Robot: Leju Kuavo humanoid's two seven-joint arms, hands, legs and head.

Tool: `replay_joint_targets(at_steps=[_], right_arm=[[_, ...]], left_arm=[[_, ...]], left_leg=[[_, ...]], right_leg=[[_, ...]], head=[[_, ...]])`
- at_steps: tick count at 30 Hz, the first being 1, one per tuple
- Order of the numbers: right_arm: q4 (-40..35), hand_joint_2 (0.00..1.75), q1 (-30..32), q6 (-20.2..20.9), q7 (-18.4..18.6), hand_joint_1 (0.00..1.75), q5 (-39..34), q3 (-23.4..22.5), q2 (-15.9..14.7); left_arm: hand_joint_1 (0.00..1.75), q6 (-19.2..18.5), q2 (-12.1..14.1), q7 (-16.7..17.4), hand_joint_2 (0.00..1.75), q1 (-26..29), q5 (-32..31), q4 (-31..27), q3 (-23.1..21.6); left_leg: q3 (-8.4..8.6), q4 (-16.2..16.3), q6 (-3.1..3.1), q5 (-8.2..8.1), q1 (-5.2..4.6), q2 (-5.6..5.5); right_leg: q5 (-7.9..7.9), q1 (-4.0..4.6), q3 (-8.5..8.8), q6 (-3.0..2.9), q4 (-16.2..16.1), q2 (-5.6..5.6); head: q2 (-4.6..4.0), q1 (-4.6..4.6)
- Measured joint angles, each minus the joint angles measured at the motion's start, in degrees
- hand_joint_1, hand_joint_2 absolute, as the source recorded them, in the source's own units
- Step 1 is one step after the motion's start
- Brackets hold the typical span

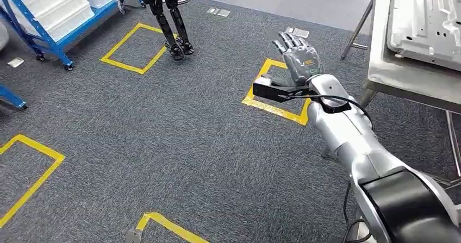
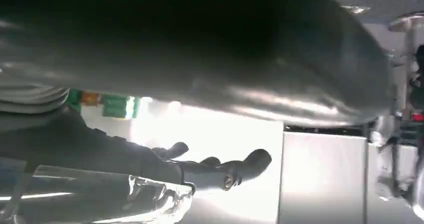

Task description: Take the parts from the cabinet and place them on the table.

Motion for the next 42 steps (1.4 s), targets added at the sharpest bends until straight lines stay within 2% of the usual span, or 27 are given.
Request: replay_joint_targets(at_steps=[2, 3, 4, 6, 7, 8, 9, 12, 13, 15, 17, 19, 20, 22, 23, 24, 27, 28, 30, 31, 33, 34, 36, 37, 38, 39, 42], right_arm=[[0.1, 0.0, 0.0, 0.0, 0.0, 0.0, 0.0, 0.0, 0.0], [0.1, 0.0, 0.1, 0.0, 0.0, 0.0, 0.0, 0.0, 0.1], [0.2, 0.0, 0.1, 0.0, 0.0, 0.0, 0.0, 0.0, 0.1], [0.2, 0.0, 0.1, 0.0, 0.0, 0.0, 0.0, 0.0, 0.2], [0.2, 0.0, 0.1, 0.0, 0.0, 0.0, 0.0, 0.0, 0.2], [0.2, 0.0, 0.0, 0.0, 0.0, 0.0, 0.0, 0.0, 0.2], [0.2, 0.0, 0.0, 0.0, 0.0, 0.0, 0.0, 0.0, 0.2], [0.2, 0.0, -0.2, 0.0, 0.0, 0.0, 0.0, 0.0, 0.2], [0.1, 0.0, -0.3, 0.0, 0.0, 0.0, 0.0, 0.0, 0.4], [0.2, 0.0, -0.5, 0.0, 0.1, 0.0, 0.0, -0.1, 0.1], [0.3, 0.0, -0.4, 0.1, 0.1, 0.0, 0.0, -0.1, -0.2], [0.6, 0.0, 0.0, 0.1, 0.1, 0.0, 0.0, -0.1, -0.5], [0.6, 0.0, 0.1, 0.1, 0.1, 0.0, 0.0, -0.1, -0.5], [0.6, 0.0, 0.0, 0.1, 0.0, 0.0, 0.0, -0.1, -0.5], [0.6, 0.0, -0.1, 0.1, -0.1, 0.0, 0.0, -0.1, -0.5], [0.7, 0.0, -0.1, 0.3, -0.2, 0.0, 0.0, 0.0, -0.4], [0.7, 0.0, 0.0, 0.3, -0.4, 0.0, 0.0, 0.0, 0.5], [0.7, 0.0, -0.1, 0.3, -0.4, 0.0, 0.0, 0.0, 0.7], [0.6, 0.0, -0.1, 0.2, -0.2, 0.0, 0.0, 0.0, 1.2], [0.6, 0.0, -0.1, 0.2, -0.2, 0.0, 0.0, 0.0, 1.2], [0.7, 0.0, 0.0, 0.2, -0.2, 0.0, 0.0, 0.0, 1.2], [0.7, 0.0, 0.1, 0.2, -0.2, 0.0, 0.0, 0.0, 1.2], [0.7, 0.0, 0.2, 0.2, -0.2, 0.0, 0.0, 0.0, 1.2], [0.6, 0.0, 0.2, 0.2, -0.2, 0.0, 0.0, 0.0, 1.3], [0.6, 0.0, 0.2, 0.2, -0.2, 0.0, 0.0, 0.0, 1.3], [0.6, 0.0, 0.1, 0.2, -0.2, 0.0, 0.0, 0.0, 1.3], [0.7, 0.0, 0.0, 0.2, -0.5, 0.0, 0.0, 0.0, 1.3]], left_arm=[[0.0, 0.0, 0.0, 0.0, 0.0, -0.1, 0.0, 0.0, 0.0], [0.0, 0.0, 0.0, 0.1, 0.0, -0.1, 0.0, 0.0, 0.0], [0.0, 0.0, 0.0, 0.1, 0.0, 0.0, 0.0, 0.0, 0.0], [0.0, 0.0, 0.0, 0.1, 0.0, 0.0, 0.0, 0.0, 0.0], [0.0, 0.0, 0.0, 0.1, 0.0, -0.1, 0.0, 0.0, 0.0], [0.0, 0.0, 0.0, 0.1, 0.0, -0.1, 0.0, 0.0, 0.0], [0.0, 0.0, 0.0, 0.1, 0.0, -0.2, 0.0, 0.0, 0.0], [0.0, 0.0, 0.0, 0.1, 0.0, -0.3, 0.0, 0.0, 0.0], [0.0, 0.0, 0.1, 0.1, 0.0, -0.3, 0.0, 0.0, 0.0], [0.0, 0.0, 0.0, 0.1, 0.0, -0.4, -0.1, 0.0, 0.0], [0.0, -0.1, 0.0, 0.1, 0.0, -0.7, -0.1, 0.0, 0.0], [0.0, -0.1, -0.1, 0.1, 0.0, -0.6, -0.1, 0.0, 0.0], [0.0, -0.1, -0.1, 0.1, 0.0, -0.6, -0.1, 0.0, 0.0], [0.0, -0.1, -0.1, 0.1, 0.0, -0.6, -0.1, 0.0, 0.0], [0.0, -0.1, -0.1, 0.2, 0.0, -0.6, -0.1, 0.0, 0.0], [0.0, -0.1, -0.1, 0.3, 0.0, -0.6, -0.1, 0.0, 0.0], [0.0, -0.1, -0.1, 0.2, 0.0, -0.2, -0.1, 0.0, 0.0], [0.0, -0.1, 0.0, 0.2, 0.0, 0.0, -0.1, 0.0, 0.0], [0.0, -0.1, 0.0, 0.2, 0.0, 0.1, -0.1, 0.0, 0.0], [0.0, -0.1, 0.0, 0.1, 0.0, 0.0, -0.1, 0.0, 0.0], [0.0, -0.1, 0.0, 0.1, 0.0, 0.0, -0.1, 0.0, 0.0], [0.0, -0.1, 0.0, 0.1, 0.0, 0.0, -0.1, 0.0, 0.0], [0.0, -0.1, 0.0, 0.1, 0.0, 0.1, -0.1, 0.0, 0.0], [0.0, -0.1, 0.0, 0.1, 0.0, 0.1, -0.1, 0.0, 0.0], [0.0, -0.1, 0.0, 0.1, 0.0, 0.0, -0.1, 0.0, 0.0], [0.0, -0.1, 0.1, 0.1, 0.0, -0.1, -0.1, 0.0, 0.0], [0.0, -0.1, 0.2, 0.1, 0.0, -0.2, -0.2, 0.0, 0.0]], left_leg=[[-4.71, 9.0, -0.35, -3.8, 0.36, 1.08], [-6.84, 12.5, -0.52, -4.51, 0.48, 1.21], [-7.33, 12.7, -0.59, -3.75, 0.6, 1.3], [-4.55, 6.2, -0.51, 0.47, 0.75, 1.66], [-1.46, 0.3, -0.24, 3.22, 0.72, 2.53], [1.03, -3.9, 0.14, 4.64, 0.53, 4.79], [1.55, -5.0, 0.24, 4.04, -0.23, 5.85], [1.36, -5.0, 1.02, 3.99, -0.41, 3.62], [1.99, -5.7, 1.48, 4.37, -0.27, 2.97], [2.64, -6.4, 2.15, 4.75, 0.19, 2.02], [2.62, -6.4, 2.39, 4.72, 0.2, 0.69], [2.65, -6.3, 2.43, 4.68, 0.19, -0.98], [2.67, -6.3, 2.42, 4.68, 0.19, -1.71], [2.76, -6.0, 2.22, 4.55, 0.21, -3.25], [2.75, -5.8, 1.99, 4.39, 0.24, -3.81], [2.36, -5.4, 1.54, 4.08, -0.08, -4.33], [2.06, -5.6, 0.82, 4.1, 0.28, -5.25], [1.97, -5.5, 0.47, 3.98, 0.26, -5.67], [0.87, -2.6, -0.29, 1.87, 0.06, -0.73], [-1.2, 1.7, -0.63, -0.48, 0.31, 0.57], [-6.11, 11.0, -1.02, -4.08, 0.62, 1.22], [-7.31, 12.9, -1.12, -4.09, 0.74, 1.29], [-5.55, 8.5, -1.06, -0.71, 0.78, 1.46], [-2.61, 2.8, -0.73, 2.16, 0.72, 2.0], [0.33, -2.4, -0.2, 4.29, 0.51, 3.54], [1.96, -5.4, 0.23, 4.12, -0.07, 5.82], [1.8, -5.4, 0.8, 4.11, -0.49, 3.87]], right_leg=[[-0.25, 0.19, 0.18, -0.35, 0.0, -0.96], [-0.35, 0.2, 0.2, -0.48, 0.0, -1.52], [-0.44, 0.2, 0.26, -0.56, 0.0, -2.02], [-0.68, 0.2, 0.51, -0.48, 0.0, -2.85], [-0.89, 0.2, 0.79, -0.35, 0.0, -3.35], [-1.07, 0.36, 1.08, -0.1, 0.0, -3.67], [-1.38, 1.01, 1.1, 0.38, 0.1, -4.05], [-1.62, 0.81, 1.69, 0.96, -0.4, -5.62], [-1.97, 1.27, 2.05, 1.43, -0.4, -6.09], [-3.94, 0.9, 0.2, 1.17, 3.8, -2.02], [-7.48, 0.73, -4.55, 0.51, 13.0, -0.73], [-8.37, 0.74, -8.05, 0.87, 18.3, -0.45], [-7.21, 0.74, -7.67, 1.34, 16.6, -0.37], [-2.42, 0.68, -3.32, 2.45, 6.5, 0.21], [-0.59, 0.44, -1.29, 2.71, 1.9, 1.63], [-0.08, 0.26, -0.26, 2.21, 0.4, 3.05], [0.04, 0.78, -0.38, 0.82, 0.3, 1.53], [0.29, 0.38, -0.17, 0.38, -0.1, 0.97], [0.31, 0.2, 0.19, -0.37, -0.3, 0.42], [0.12, 0.32, 0.34, -0.65, -0.3, -0.06], [-0.09, 0.44, 0.43, -0.92, -0.2, -1.13], [-0.15, 0.47, 0.47, -0.99, -0.2, -1.57], [-0.37, 0.52, 0.66, -1.05, -0.2, -2.48], [-0.53, 0.59, 0.93, -0.95, -0.2, -2.98], [-0.72, 0.63, 1.25, -0.81, -0.3, -3.31], [-1.0, 0.92, 1.47, -0.49, -0.2, -3.71], [-1.45, 1.17, 1.74, 0.29, -0.4, -5.16]], head=[[0.0, 0.07], [0.0, 0.0], [0.0, 0.0], [0.0, 0.0], [0.0, 0.02], [0.0, -0.02], [0.0, 0.0], [0.0, 0.37], [0.0, 0.37], [0.0, 0.41], [0.0, 0.7], [0.0, 0.81], [0.0, 0.79], [0.0, 0.83], [0.0, 0.87], [0.0, 0.83], [0.0, 0.83], [0.0, 0.83], [0.0, 0.39], [0.0, 0.39], [0.0, 0.37], [0.0, 0.37], [0.0, 0.35], [0.0, 0.39], [0.0, 0.33], [0.0, 0.44], [0.0, 0.5]])
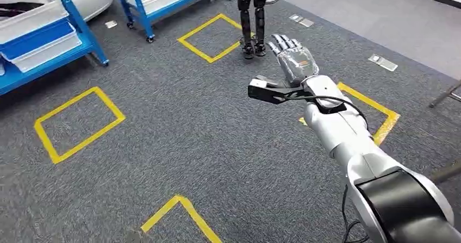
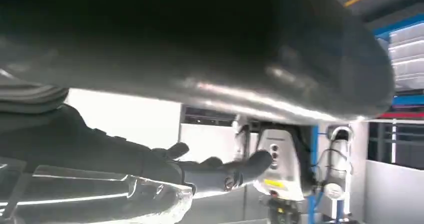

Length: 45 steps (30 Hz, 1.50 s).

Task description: Take the parts from the cabinet and place them on the table.

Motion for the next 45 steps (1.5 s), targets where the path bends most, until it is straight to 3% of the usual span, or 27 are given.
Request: replay_joint_targets(at_steps=[1, 2, 3, 5, 7, 8, 10, 12, 14, 16, 17, 18, 20, 22, 23, 24, 26, 27, 28, 32, 34, 36, 38, 40, 42, 43, 45], right_arm=[[0.0, 0.0, -0.1, 0.0, -0.1, 0.0, 0.0, 0.0, 0.1], [-0.1, 0.0, -0.1, 0.0, -0.1, 0.0, 0.0, 0.0, 0.1], [-0.1, 0.0, -0.3, 0.0, -0.2, 0.0, 0.0, 0.0, -0.1], [-0.1, 0.0, -0.2, 0.0, -0.2, 0.0, 0.0, 0.0, -0.4], [0.2, 0.0, 0.4, 0.0, -0.2, 0.0, 0.0, 0.0, -0.8], [0.3, 0.0, 0.5, 0.0, -0.2, 0.0, 0.0, 0.0, -0.9], [0.3, 0.0, 0.4, -0.1, -0.2, 0.0, -0.2, 0.0, -1.1], [0.4, 0.0, 0.3, -0.1, -0.2, 0.0, -0.3, -0.1, -1.4], [0.4, 0.0, 0.4, -0.1, -0.2, 0.0, -0.3, 0.0, -1.3], [0.5, 0.0, 0.4, -0.1, -0.2, 0.0, -0.3, 0.0, -1.0], [0.4, 0.0, 0.2, -0.1, -0.2, 0.0, -0.3, 0.0, -1.0], [0.4, 0.0, 0.1, -0.1, -0.2, 0.0, -0.3, 0.0, -0.9], [0.5, 0.0, 0.0, -0.2, -0.2, 0.0, -0.2, 0.0, -0.9], [0.5, 0.0, 0.1, -0.2, -0.2, 0.0, -0.2, 0.0, -0.9], [0.6, 0.0, 0.2, -0.2, -0.2, 0.0, -0.2, 0.0, -0.9], [0.7, 0.0, 0.2, -0.2, -0.2, 0.0, -0.1, 0.0, -0.9], [0.7, 0.0, 0.1, -0.2, -0.2, 0.0, -0.1, 0.0, -0.9], [0.7, 0.0, 0.1, -0.2, -0.2, 0.0, -0.1, 0.0, -0.8], [0.7, 0.0, 0.0, -0.2, -0.1, 0.0, -0.2, 0.0, -0.9], [0.7, 0.0, 0.1, -0.2, -0.1, 0.0, -0.4, 0.0, -0.7], [0.8, 0.0, 0.1, -0.2, -0.1, 0.0, -0.5, 0.0, -0.9], [1.1, 0.0, 0.5, 0.2, -0.2, 0.0, -0.8, 0.0, -1.3], [1.6, 0.0, 1.9, 0.2, -0.1, 0.0, -1.1, -0.1, -1.6], [2.0, 0.0, 3.2, -0.1, -0.1, 0.0, -1.4, -0.1, -1.6], [2.4, 0.0, 3.8, -0.2, 0.0, 0.0, -1.8, -0.2, -1.7], [3.0, 0.0, 4.2, -0.2, 0.1, 0.0, -2.1, -0.2, -1.8], [3.8, 0.0, 5.6, -0.3, 0.5, 0.0, -2.8, -0.7, -1.9]], left_arm=[[0.0, 0.0, 0.0, 0.0, 0.0, 0.0, 0.0, 0.0, 0.0], [0.0, 0.0, 0.0, 0.0, 0.0, 0.1, 0.0, 0.0, 0.0], [0.0, 0.0, -0.1, 0.0, 0.0, 0.1, 0.0, 0.0, 0.0], [0.0, 0.0, -0.1, 0.0, 0.0, -0.3, 0.0, 0.0, 0.0], [0.0, -0.1, -0.2, 0.0, 0.0, -0.2, 0.0, 0.0, 0.0], [0.0, -0.1, -0.2, 0.0, 0.0, -0.1, 0.0, 0.0, 0.0], [0.0, -0.1, -0.2, 0.0, 0.0, -0.1, 0.0, 0.0, 0.0], [0.0, 0.0, -0.1, 0.0, 0.0, -0.1, 0.0, 0.0, 0.0], [0.0, 0.0, -0.1, 0.0, 0.0, -0.1, -0.2, 0.0, 0.0], [0.0, 0.0, -0.1, 0.0, 0.0, 0.3, -0.2, 0.0, 0.0], [0.0, 0.0, 0.0, 0.0, 0.0, 0.4, -0.2, 0.0, 0.0], [0.0, 0.0, 0.1, 0.0, 0.0, 0.5, -0.2, 0.0, 0.0], [0.0, 0.0, 0.1, 0.0, 0.0, 0.2, -0.3, 0.0, 0.0], [0.0, 0.0, 0.1, 0.0, 0.0, 0.2, -0.3, 0.0, 0.0], [0.0, 0.0, 0.1, 0.0, 0.0, 0.3, -0.3, 0.0, 0.0], [0.0, 0.0, 0.1, 0.0, 0.0, 0.3, -0.3, 0.0, 0.0], [0.0, 0.0, 0.1, 0.0, 0.0, 0.3, -0.3, 0.0, 0.0], [0.0, 0.0, 0.1, 0.0, 0.0, 0.2, -0.3, 0.0, 0.0], [0.0, 0.0, 0.2, 0.0, 0.0, 0.1, -0.3, 0.0, 0.0], [0.0, 0.0, 0.2, 0.0, 0.0, 0.0, -0.3, 0.0, 0.0], [0.0, 0.1, 0.2, -0.1, 0.0, 0.0, -0.3, 0.0, 0.0], [0.0, -0.1, 0.0, -0.1, 0.0, -0.3, -0.3, 0.0, 0.0], [0.0, -0.1, -0.1, 0.0, 0.0, -0.2, -0.3, 0.0, 0.0], [0.0, -0.1, -0.1, 0.0, 0.0, -0.2, -0.3, 0.0, 0.0], [0.0, 0.0, 0.0, 0.0, 0.0, -0.2, -0.3, 0.0, 0.0], [0.0, 0.0, 0.0, 0.0, 0.0, -0.2, -0.3, 0.0, 0.0], [0.0, 0.0, 0.1, 0.0, 0.0, -0.1, -0.3, 0.0, 0.0]], left_leg=[[0.19, -0.4, 0.32, 0.15, -0.02, -0.66], [1.18, -1.5, 0.87, 0.78, 0.87, -1.07], [1.53, -1.9, 1.07, 0.9, 0.61, -1.54], [1.56, -1.9, 1.32, 0.89, 0.75, -2.66], [1.56, -1.8, 1.36, 0.85, 0.82, -4.27], [1.61, -1.8, 1.34, 0.84, 0.83, -4.96], [1.75, -1.5, 1.09, 0.67, 0.91, -6.37], [1.61, -1.0, 0.31, 0.17, 1.09, -7.53], [1.09, -0.4, -0.19, -0.09, 0.82, -8.24], [0.96, -0.6, -0.57, 0.01, 1.08, -8.91], [0.75, -0.4, -0.78, -0.36, 1.27, -8.89], [0.09, 0.8, -1.11, -1.26, 0.93, -6.5], [-3.94, 9.4, -1.75, -5.43, 1.16, -3.23], [-7.99, 17.0, -2.0, -7.92, 1.31, -2.63], [-8.76, 18.0, -1.99, -7.51, 1.31, -2.52], [-8.09, 16.2, -1.9, -5.87, 1.31, -2.48], [-3.39, 6.8, -1.17, -0.76, 1.18, -1.67], [-1.14, 2.7, -0.51, 0.9, 0.82, 0.3], [0.27, 0.2, -0.29, 0.16, 0.01, 2.11], [0.81, -0.6, 0.51, 0.28, 0.01, -0.39], [1.37, -1.5, 1.05, 0.88, 0.72, -1.36], [1.34, -1.5, 1.22, 0.94, 0.78, -2.67], [1.39, -1.4, 1.22, 0.92, 0.87, -4.22], [1.46, -1.3, 1.05, 0.81, 0.95, -5.82], [1.31, -0.7, 0.43, 0.39, 1.06, -7.07], [0.98, 0.0, -0.08, 0.02, 0.81, -7.65], [0.67, -0.1, -0.51, 0.0, 0.95, -8.41]], right_leg=[[-0.01, 0.1, 0.41, 0.17, -0.3, -0.54], [-0.55, 0.4, -0.04, 0.57, 0.1, 0.08], [-1.37, 0.08, -0.32, 0.52, 1.9, 2.28], [-4.89, -0.13, -4.41, -0.09, 10.4, 4.15], [-6.98, -0.38, -8.72, 0.19, 17.9, 4.6], [-6.36, -0.47, -9.0, 0.66, 17.6, 4.68], [-2.3, -0.9, -5.9, 2.11, 9.9, 4.93], [1.28, -1.72, -2.03, 3.02, 0.5, 7.44], [1.48, -1.16, -1.51, 1.76, 0.5, 6.62], [1.54, -0.86, -1.51, 1.2, 0.5, 5.87], [1.73, -1.67, -1.3, 0.56, 0.2, 5.39], [1.63, -1.4, -1.2, 0.32, 0.2, 5.21], [1.42, -1.19, -1.07, -0.4, 0.2, 4.57], [1.21, -1.04, -0.99, -0.67, 0.3, 3.69], [1.15, -1.0, -0.87, -0.71, 0.3, 3.19], [1.01, -0.98, -0.74, -0.88, 0.3, 2.77], [0.66, -0.82, -0.14, -0.89, 0.2, 1.86], [0.48, -0.74, 0.13, -0.8, 0.2, 1.61], [0.13, -0.01, 0.22, -0.44, 0.4, 1.16], [-0.32, 0.31, 0.89, 0.44, -0.1, -1.18], [-2.14, -0.15, -0.74, 0.41, 3.2, 3.15], [-5.59, -0.4, -5.28, -0.06, 12.1, 4.33], [-6.73, -0.5, -8.98, 0.42, 18.3, 4.63], [-3.56, -0.84, -7.74, 1.79, 13.6, 4.75], [1.22, -1.69, -3.29, 3.16, 2.6, 6.45], [1.74, -1.62, -2.75, 2.87, 1.1, 7.93], [1.91, -1.28, -2.34, 1.71, 1.0, 6.69]], head=[[0.0, -0.04], [0.0, 0.04], [0.0, 0.22], [0.0, 0.31], [0.0, 0.37], [0.0, 0.35], [0.0, 0.35], [0.0, 0.48], [0.0, 0.37], [0.0, 0.41], [0.0, 0.42], [0.0, 0.35], [0.0, -0.28], [0.0, -0.33], [0.0, -0.31], [0.0, -0.31], [0.0, -0.31], [0.0, -0.33], [0.0, -0.28], [0.0, -0.24], [0.0, -0.2], [0.0, 0.17], [0.0, 0.26], [0.0, 0.28], [0.0, 0.28], [0.0, 0.33], [0.0, 0.15]])
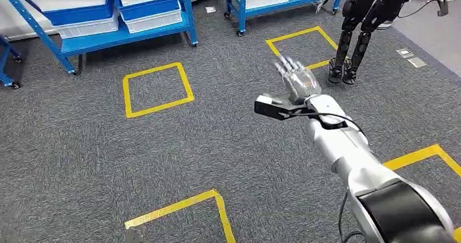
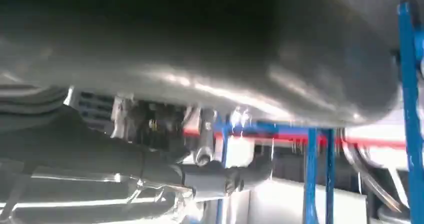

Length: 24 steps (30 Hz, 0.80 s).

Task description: Take the parts from the cabinet and place them on the table.

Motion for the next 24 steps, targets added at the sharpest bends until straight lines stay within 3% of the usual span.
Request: replay_joint_targets(at_steps=[1, 2, 3, 4, 5, 6, 7, 8, 9, 11, 12, 13, 14, 17, 18, 19, 20, 22, 23, 24], right_arm=[[0.3, 0.0, 0.7, 0.0, 0.2, 0.0, -0.2, -0.1, 0.0], [0.7, 0.0, 1.1, 0.0, 0.4, 0.0, -0.4, -0.2, 0.0], [1.1, 0.0, 1.2, 0.0, 0.6, 0.0, -0.6, -0.4, 0.1], [1.3, 0.0, 1.4, -0.1, 0.6, 0.0, -0.7, -0.5, 0.2], [1.7, 0.0, 1.6, -0.1, 0.6, 0.0, -0.7, -0.7, 0.2], [2.1, 0.0, 1.8, 0.0, 0.9, 0.0, -0.8, -0.9, 0.1], [2.6, 0.0, 2.1, 0.3, 1.4, 0.0, -1.0, -1.0, 0.0], [3.0, 0.0, 2.6, 0.7, 1.8, 0.0, -1.1, -1.1, -0.1], [3.4, 0.0, 3.1, 0.9, 2.1, 0.0, -1.2, -1.3, -0.1], [4.0, 0.0, 3.7, 1.2, 2.7, 0.0, -1.5, -1.7, -0.2], [4.3, 0.0, 3.9, 1.4, 3.2, 0.0, -1.7, -1.9, -0.2], [4.8, 0.0, 4.2, 2.1, 3.9, 0.0, -2.4, -2.5, -0.4], [5.5, 0.0, 4.8, 2.6, 4.5, 0.0, -3.3, -3.2, -0.7], [7.0, 0.0, 9.0, 4.8, 5.8, 0.0, -7.3, -5.9, -1.4], [7.2, 0.0, 10.2, 5.2, 6.1, 0.0, -8.5, -6.9, -1.5], [7.6, 0.0, 11.2, 5.5, 6.3, 0.0, -9.4, -8.1, -2.1], [8.1, 0.0, 12.1, 6.1, 6.6, 0.0, -9.7, -9.2, -2.1], [9.0, 0.0, 14.1, 7.0, 7.7, 0.0, -10.1, -10.6, -2.9], [9.4, 0.0, 15.4, 7.6, 8.2, 0.0, -10.4, -11.1, -3.0], [9.7, 0.0, 16.6, 7.8, 8.7, 0.0, -10.7, -11.7, -3.2]], left_arm=[[0.0, 0.0, 0.0, 0.0, 0.0, 0.1, 0.0, 0.0, 0.0], [0.0, 0.0, 0.1, 0.0, 0.0, 0.3, 0.0, 0.0, 0.0], [0.0, 0.0, 0.4, 0.0, 0.0, 0.5, 0.0, 0.0, 0.0], [0.0, 0.0, 0.3, 0.0, 0.0, 0.5, 0.0, 0.0, 0.0], [0.0, 0.0, 0.3, 0.0, 0.0, 0.3, 0.0, 0.0, 0.0], [0.0, 0.0, 0.4, 0.0, 0.0, 0.2, 0.0, 0.0, 0.0], [0.0, 0.0, 0.4, 0.0, 0.0, 0.2, 0.0, 0.0, 0.0], [0.0, 0.1, 0.3, 0.0, 0.0, 0.3, 0.0, 0.0, 0.0], [0.0, 0.2, 0.3, 0.0, 0.0, 0.3, 0.0, 0.0, 0.0], [0.0, 0.2, 0.4, 0.0, 0.0, 0.3, 0.0, 0.0, 0.0], [0.0, 0.2, 0.5, 0.0, 0.0, 0.3, 0.1, 0.0, 0.0], [0.0, 0.2, 0.5, 0.2, 0.0, 0.3, 0.2, 0.0, 0.0], [0.0, 0.2, 0.6, 0.5, 0.0, 0.1, 0.3, 0.0, 0.0], [0.0, 0.0, 0.6, 1.2, 0.0, 0.3, 0.3, 0.0, 0.0], [0.0, 0.0, 0.7, 1.4, 0.0, 0.4, 0.3, 0.0, 0.0], [0.0, 0.0, 0.6, 1.5, 0.0, 0.6, 0.3, 0.0, 0.0], [0.0, 0.0, 0.7, 1.6, 0.0, 0.4, 0.3, 0.0, 0.1], [0.0, 0.0, 0.7, 1.7, 0.0, 0.3, 0.3, 0.0, 0.0], [0.0, 0.2, 0.7, 1.7, 0.0, 0.3, 0.5, 0.0, 0.0], [0.0, 0.3, 0.7, 1.7, 0.0, 0.5, 0.5, 0.0, 0.1]], left_leg=[[-0.05, -0.1, -0.16, 0.09, 0.15, -0.31], [-0.18, 0.0, -0.41, 0.03, 0.18, -0.59], [-0.34, 0.5, -0.62, -0.47, 0.22, 0.73], [-1.07, 2.3, -1.04, -1.71, -0.02, 3.16], [-3.0, 6.3, -1.36, -3.92, 0.19, 4.75], [-5.41, 11.0, -1.57, -6.11, 0.35, 5.45], [-7.63, 15.2, -1.7, -7.74, 0.37, 5.79], [-9.06, 17.7, -1.76, -8.15, 0.38, 5.91], [-9.08, 17.4, -1.7, -7.24, 0.39, 5.92], [-5.5, 10.3, -1.23, -3.07, 0.33, 6.11], [-2.69, 5.3, -0.75, -0.9, 0.2, 6.84], [-0.22, 1.0, -0.1, -0.26, -0.27, 9.08], [0.0, 0.5, 0.04, -0.56, -0.66, 8.91], [0.16, 0.2, 0.83, -0.51, -0.8, 6.85], [1.03, -0.7, 1.41, 0.02, -0.27, 6.23], [1.47, -1.3, 1.5, 0.19, -0.24, 5.91], [1.53, -1.4, 1.81, 0.34, -0.16, 5.51], [1.47, -1.4, 1.94, 0.36, -0.16, 4.36], [1.49, -1.3, 1.95, 0.35, -0.14, 3.58], [1.52, -1.3, 1.94, 0.35, -0.13, 2.84]], right_leg=[[0.03, 0.22, -0.01, -0.27, 0.0, -0.34], [0.17, -0.14, 0.09, -0.7, -0.2, -0.79], [0.27, -0.39, 0.19, -0.95, -0.3, -1.06], [0.25, -0.4, 0.24, -1.42, -0.3, -1.23], [0.16, -0.26, 0.26, -1.85, -0.3, -1.5], [0.08, -0.15, 0.27, -1.97, -0.3, -1.9], [0.01, -0.06, 0.27, -2.07, -0.3, -2.39], [-0.04, 0.05, 0.28, -2.14, -0.3, -2.86], [-0.11, 0.11, 0.35, -2.21, -0.3, -3.34], [-0.21, 0.25, 0.5, -2.29, -0.3, -4.17], [-0.28, 0.32, 0.61, -2.3, -0.3, -4.54], [-0.41, 0.46, 0.76, -2.13, -0.3, -4.87], [-0.71, 1.09, 0.77, -1.71, -0.3, -5.35], [-1.0, 0.95, 1.82, -0.94, -0.8, -7.25], [-1.38, 1.33, 1.98, -0.51, -0.8, -7.41], [-2.09, 0.88, 1.45, -0.41, 0.5, -5.27], [-3.78, 0.84, 0.1, -0.77, 3.8, -3.39], [-7.27, 0.63, -4.48, -1.2, 13.0, -2.27], [-8.07, 0.62, -6.3, -0.98, 16.3, -2.13], [-7.72, 0.62, -6.81, -0.54, 16.6, -2.0]], head=[[0.0, 0.13], [0.0, 0.13], [0.0, 0.13], [0.0, -0.35], [0.0, -0.79], [0.0, -0.79], [0.0, -0.79], [0.0, -0.83], [0.0, -0.79], [0.0, -0.83], [0.0, -0.79], [0.0, -0.87], [0.0, -0.79], [0.0, -0.63], [0.0, -0.55], [0.0, -0.5], [0.0, -0.61], [0.0, -0.26], [0.0, -0.15], [0.0, -0.02]])
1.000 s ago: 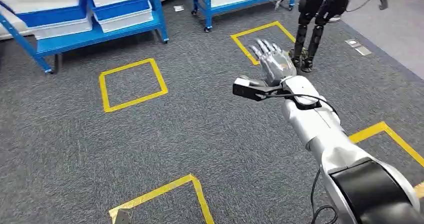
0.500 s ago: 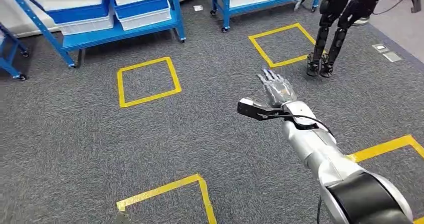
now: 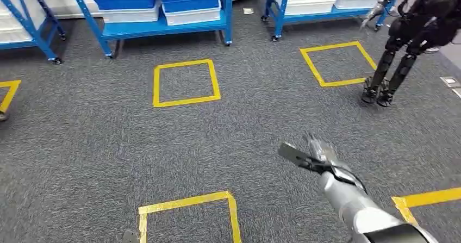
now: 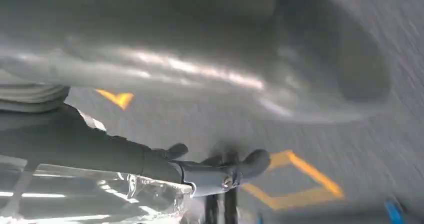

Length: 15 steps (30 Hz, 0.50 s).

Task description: Take the parts from the cabinet and place them on the table.

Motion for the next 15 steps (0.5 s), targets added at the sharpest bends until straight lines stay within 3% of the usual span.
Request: replay_joint_targets(at_steps=[1, 3, 4, 5, 6, 8, 9, 10, 11, 12, 13, 14, 15], right_arm=[[0.2, 0.0, 0.8, 0.0, 0.2, 0.0, -0.2, -0.5, 0.0], [0.5, 0.0, 1.5, 0.0, 0.2, 0.0, -0.2, -1.1, 0.0], [0.7, 0.0, 1.6, 0.5, 0.7, 0.0, -0.3, -1.5, 0.0], [0.8, 0.0, 1.8, 1.1, 1.1, 0.0, -0.5, -1.9, 0.0], [0.9, 0.0, 2.3, 1.4, 1.6, 0.0, -0.8, -2.2, 0.0], [1.1, 0.0, 3.6, 1.7, 1.9, 0.0, -1.2, -2.7, 0.4], [1.2, 0.0, 4.0, 1.6, 1.9, 0.0, -1.2, -2.9, 0.9], [1.2, 0.0, 4.2, 1.6, 1.9, 0.0, -1.3, -3.1, 1.0], [1.2, 0.0, 4.6, 1.6, 1.9, 0.0, -1.5, -3.4, 1.1], [1.2, 0.0, 5.2, 1.6, 1.9, 0.0, -1.7, -3.6, 1.3], [1.3, 0.0, 6.0, 1.6, 1.8, 0.0, -1.7, -3.8, 1.3], [1.5, 0.0, 6.7, 1.6, 1.8, 0.0, -1.7, -4.0, 1.4], [1.6, 0.0, 7.3, 1.6, 1.9, 0.0, -1.7, -4.0, 1.5]], left_arm=[[0.0, 0.0, 0.0, 0.0, 0.0, 0.1, 0.0, 0.0, 0.0], [0.0, 0.1, 0.0, 0.0, 0.0, 0.0, 0.1, 0.0, 0.0], [0.0, 0.1, 0.1, 0.0, 0.0, 0.0, 0.1, 0.0, 0.0], [0.0, 0.1, 0.1, 0.0, 0.0, -0.1, 0.1, 0.0, 0.0], [0.0, 0.1, 0.2, -0.1, 0.0, 0.0, 0.1, 0.0, 0.0], [0.0, 0.1, 0.3, -0.1, 0.0, 0.2, 0.1, 0.0, 0.1], [0.0, 0.1, 0.5, -0.1, 0.0, 0.3, 0.1, 0.0, 0.1], [0.0, 0.1, 0.6, -0.2, 0.0, 0.4, 0.1, 0.0, 0.1], [0.0, 0.1, 0.6, -0.2, 0.0, 0.2, 0.1, 0.0, 0.1], [0.0, 0.1, 0.7, -0.2, 0.0, 0.1, 0.1, 0.0, 0.1], [0.0, 0.2, 0.7, -0.2, 0.0, 0.0, 0.1, 0.0, 0.1], [0.0, 0.3, 0.7, -0.2, 0.0, 0.0, 0.1, 0.0, 0.1], [0.0, 0.4, 0.7, -0.2, 0.0, 0.1, 0.2, 0.0, 0.1]], left_leg=[[0.0, 0.1, -0.04, -0.03, 0.01, -0.58], [0.03, 0.4, -0.35, -0.23, 0.06, -1.67], [-0.18, 0.7, -0.73, -0.47, 0.0, -2.16], [-0.36, 1.2, -1.25, -0.87, -0.34, -2.63], [-0.4, 1.2, -1.36, -0.9, -0.34, -2.84], [-0.56, 1.0, -1.61, -0.75, 0.0, -3.42], [-0.72, 1.3, -1.85, -1.04, 0.13, -3.74], [-1.04, 2.4, -2.18, -1.94, -0.11, -1.49], [-2.39, 5.5, -2.6, -3.99, -0.11, 0.82], [-4.51, 9.8, -2.93, -6.25, 0.1, 2.15], [-7.0, 14.7, -3.13, -8.39, 0.25, 2.83], [-8.79, 18.1, -3.25, -9.39, 0.34, 3.03], [-9.62, 19.4, -3.28, -9.38, 0.42, 3.08]], right_leg=[[1.3, -0.08, 0.81, 0.56, -2.2, 0.07], [5.76, -0.61, 5.41, 1.85, -12.5, 0.76], [7.06, -1.1, 7.38, 2.11, -17.0, 2.56], [7.24, -0.44, 7.97, 1.26, -17.2, 2.37], [7.27, -0.54, 8.0, 0.61, -17.2, 1.84], [7.31, -0.1, 8.1, 0.06, -17.1, 1.21], [7.56, -0.97, 8.2, -0.61, -17.4, 0.64], [7.51, -0.71, 8.3, -0.76, -17.4, 0.5], [7.43, -0.68, 8.42, -1.55, -17.4, 0.18], [7.32, -0.59, 8.48, -1.72, -17.4, -0.22], [7.19, -0.44, 8.54, -1.9, -17.4, -0.85], [7.12, -0.34, 8.55, -2.0, -17.4, -1.38], [7.08, -0.23, 8.55, -2.03, -17.4, -1.86]], head=[[0.0, 0.02], [0.0, -0.02], [0.0, 0.04], [0.0, 0.09], [0.0, 0.0], [0.0, 0.07], [0.0, 0.04], [0.0, -0.06], [0.0, -0.81], [0.0, -0.9], [0.0, -0.9], [0.0, -0.92], [0.0, -0.92]])
